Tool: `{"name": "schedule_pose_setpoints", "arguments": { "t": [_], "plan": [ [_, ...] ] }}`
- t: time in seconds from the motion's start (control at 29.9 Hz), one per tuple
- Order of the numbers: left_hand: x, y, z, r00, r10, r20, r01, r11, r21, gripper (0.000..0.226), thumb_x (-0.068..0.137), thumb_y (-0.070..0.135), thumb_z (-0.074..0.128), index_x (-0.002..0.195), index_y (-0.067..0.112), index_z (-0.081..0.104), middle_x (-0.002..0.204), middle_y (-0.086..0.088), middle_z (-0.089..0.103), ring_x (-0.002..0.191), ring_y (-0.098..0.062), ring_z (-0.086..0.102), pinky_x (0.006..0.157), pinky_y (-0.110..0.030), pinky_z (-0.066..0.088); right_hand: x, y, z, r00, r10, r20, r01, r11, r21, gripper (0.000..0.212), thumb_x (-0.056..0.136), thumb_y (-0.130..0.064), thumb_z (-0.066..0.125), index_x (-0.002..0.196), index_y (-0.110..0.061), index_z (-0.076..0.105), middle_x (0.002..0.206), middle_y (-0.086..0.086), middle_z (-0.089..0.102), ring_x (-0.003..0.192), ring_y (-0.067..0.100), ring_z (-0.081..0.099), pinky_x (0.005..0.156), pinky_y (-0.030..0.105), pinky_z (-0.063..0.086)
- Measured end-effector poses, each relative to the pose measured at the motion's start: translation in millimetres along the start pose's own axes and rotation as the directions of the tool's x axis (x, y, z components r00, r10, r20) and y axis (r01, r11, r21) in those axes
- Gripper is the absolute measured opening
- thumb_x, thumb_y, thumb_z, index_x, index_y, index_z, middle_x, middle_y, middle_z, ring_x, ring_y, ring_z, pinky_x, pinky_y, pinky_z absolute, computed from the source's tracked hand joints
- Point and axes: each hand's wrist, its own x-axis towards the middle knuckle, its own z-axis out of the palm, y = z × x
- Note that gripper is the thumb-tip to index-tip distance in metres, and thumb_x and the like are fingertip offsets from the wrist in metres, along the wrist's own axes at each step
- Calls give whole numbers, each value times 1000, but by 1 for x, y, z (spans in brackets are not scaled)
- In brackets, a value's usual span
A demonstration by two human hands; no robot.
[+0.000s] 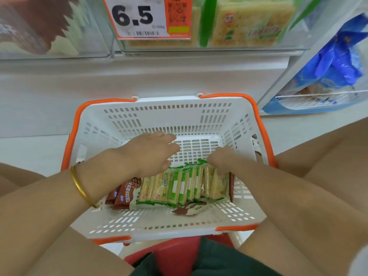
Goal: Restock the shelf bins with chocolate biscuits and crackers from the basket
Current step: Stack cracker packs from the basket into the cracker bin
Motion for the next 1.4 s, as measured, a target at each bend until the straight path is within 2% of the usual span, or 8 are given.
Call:
{"name": "schedule_pose_setpoints", "arguments": {
  "t": [0.1, 0.27, 0.4, 0.6, 0.74, 0.97, 1.17, 1.4],
  "plan": [
    [-1, -5, -3, 999, -34, 20, 35, 997, -73, 49, 99, 37, 39, 145, 22, 30, 152, -1, 27, 136, -21, 29, 110, -39, 31, -13, 17, -39, 996, -88, -25, 92, 961, 262, 32, 83, -20, 71, 70, -19, 42, 78, -3, 46, 79, 18, 48, 71, 27, 42],
    [-9, -14, -21, 990, -137, -37, 115, 927, -357, 55, 98, 37, 46, 146, 17, 29, 149, -4, 34, 133, -21, 36, 108, -34, 32, -76, 43, -113, 976, -38, -215, 197, 582, 789, 27, 81, -17, 74, 73, -14, 48, 76, 1, 55, 70, 14, 59, 65, 27, 55],
    [-24, -18, -46, 958, -231, -171, 100, 825, -556, 56, 94, 35, 56, 143, 16, 36, 146, -3, 41, 128, -20, 44, 101, -29, 35, -131, 45, -147, 931, -6, -365, 341, 370, 864, 21, 83, -8, 70, 76, -14, 50, 67, -2, 61, 66, 8, 62, 67, 26, 54],
    [-56, -19, -78, 898, -275, -343, -66, 687, -724, 11, 88, 17, 64, 96, 12, 58, 86, 0, 59, 75, -17, 57, 62, -26, 48, -186, 38, -164, 838, 117, -533, 508, 187, 841, 13, 84, -10, 67, 87, -13, 55, 73, 4, 64, 70, 16, 63, 66, 28, 55],
    [-80, -16, -111, 860, -277, -428, -141, 678, -722, 17, 88, 19, 64, 104, 13, 62, 92, 0, 63, 76, -15, 61, 68, -30, 54, -217, 31, -175, 730, 202, -653, 615, 222, 756, 26, 81, -9, 69, 103, -17, 58, 88, 2, 64, 71, 15, 63, 61, 26, 54],
    [-83, -29, -196, 328, -369, -870, -116, 898, -424, 43, 91, 29, 55, 131, 13, 49, 117, -4, 57, 109, -20, 53, 95, -35, 42, -236, 99, -232, 315, 778, -543, 843, 34, 537, 19, 78, -18, 70, 94, -12, 62, 91, 11, 69, 89, 32, 66, 80, 53, 52],
    [-51, -56, -217, 560, -258, -787, 105, 965, -242, 71, 83, 53, 17, 129, 12, 53, 129, -13, 56, 122, -34, 46, 104, -48, 35, -181, 151, -293, 63, 943, -327, 740, 176, 649, 20, 80, -19, 69, 88, -19, 51, 98, 4, 62, 91, 20, 63, 83, 42, 55],
    [-29, -61, -216, 585, -336, -739, 203, 942, -268, 51, 97, 46, 17, 125, 24, 52, 131, 4, 53, 123, -23, 41, 99, -43, 30, -127, 185, -331, 141, 890, -433, 588, 276, 760, 31, 89, -15, 63, 118, -9, 52, 103, -1, 50, 99, 16, 52, 82, 21, 43]
  ]
}}
